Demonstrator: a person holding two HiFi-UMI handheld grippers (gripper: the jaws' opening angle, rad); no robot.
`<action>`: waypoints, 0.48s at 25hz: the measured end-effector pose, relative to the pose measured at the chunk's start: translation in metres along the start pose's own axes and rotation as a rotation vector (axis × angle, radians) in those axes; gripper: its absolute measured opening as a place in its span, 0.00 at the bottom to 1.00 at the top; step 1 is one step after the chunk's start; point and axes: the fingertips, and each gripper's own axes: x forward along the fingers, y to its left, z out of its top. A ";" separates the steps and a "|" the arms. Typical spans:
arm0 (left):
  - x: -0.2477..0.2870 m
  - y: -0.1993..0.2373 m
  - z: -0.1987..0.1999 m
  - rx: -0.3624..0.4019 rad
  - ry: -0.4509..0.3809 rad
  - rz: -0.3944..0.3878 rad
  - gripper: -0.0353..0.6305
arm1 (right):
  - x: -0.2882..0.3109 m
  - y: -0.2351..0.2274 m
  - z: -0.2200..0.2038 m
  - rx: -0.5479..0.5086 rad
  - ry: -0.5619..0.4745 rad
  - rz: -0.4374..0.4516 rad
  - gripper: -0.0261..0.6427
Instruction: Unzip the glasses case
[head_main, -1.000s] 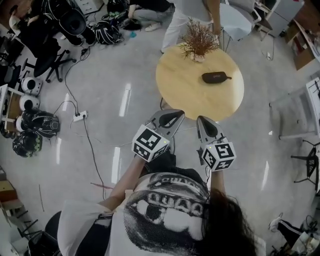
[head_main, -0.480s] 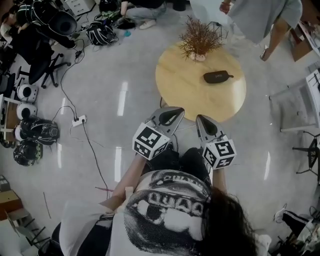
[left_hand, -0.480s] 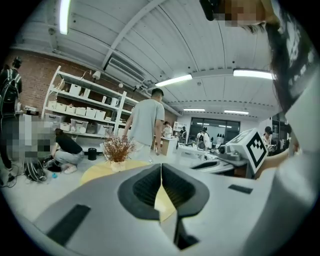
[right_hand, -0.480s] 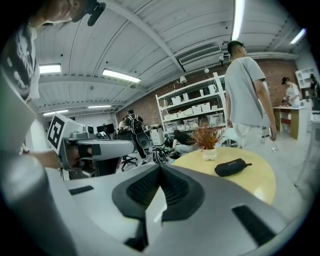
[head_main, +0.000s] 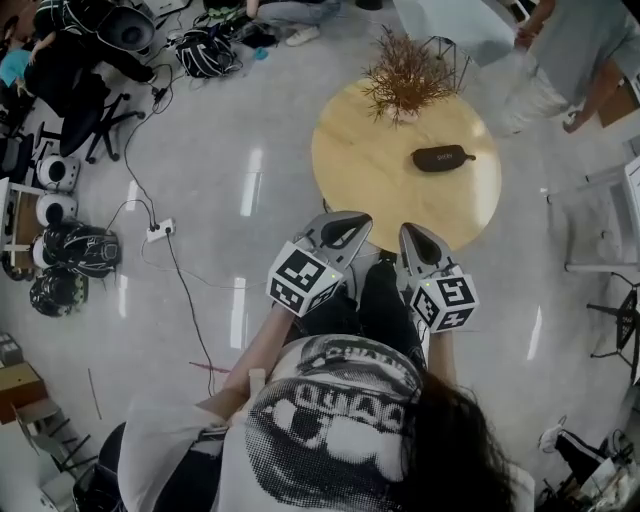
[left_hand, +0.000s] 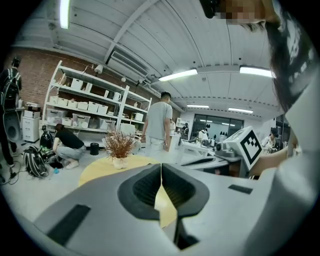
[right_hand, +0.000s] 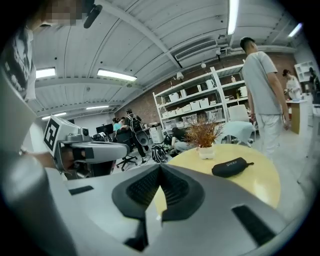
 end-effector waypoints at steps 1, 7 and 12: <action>0.005 0.004 0.000 -0.003 0.003 0.010 0.07 | 0.005 -0.006 0.000 -0.001 0.007 0.007 0.04; 0.048 0.035 -0.006 -0.033 0.036 0.067 0.07 | 0.041 -0.053 0.003 -0.024 0.061 0.061 0.04; 0.098 0.050 -0.010 -0.058 0.079 0.100 0.07 | 0.056 -0.109 -0.001 -0.083 0.153 0.091 0.04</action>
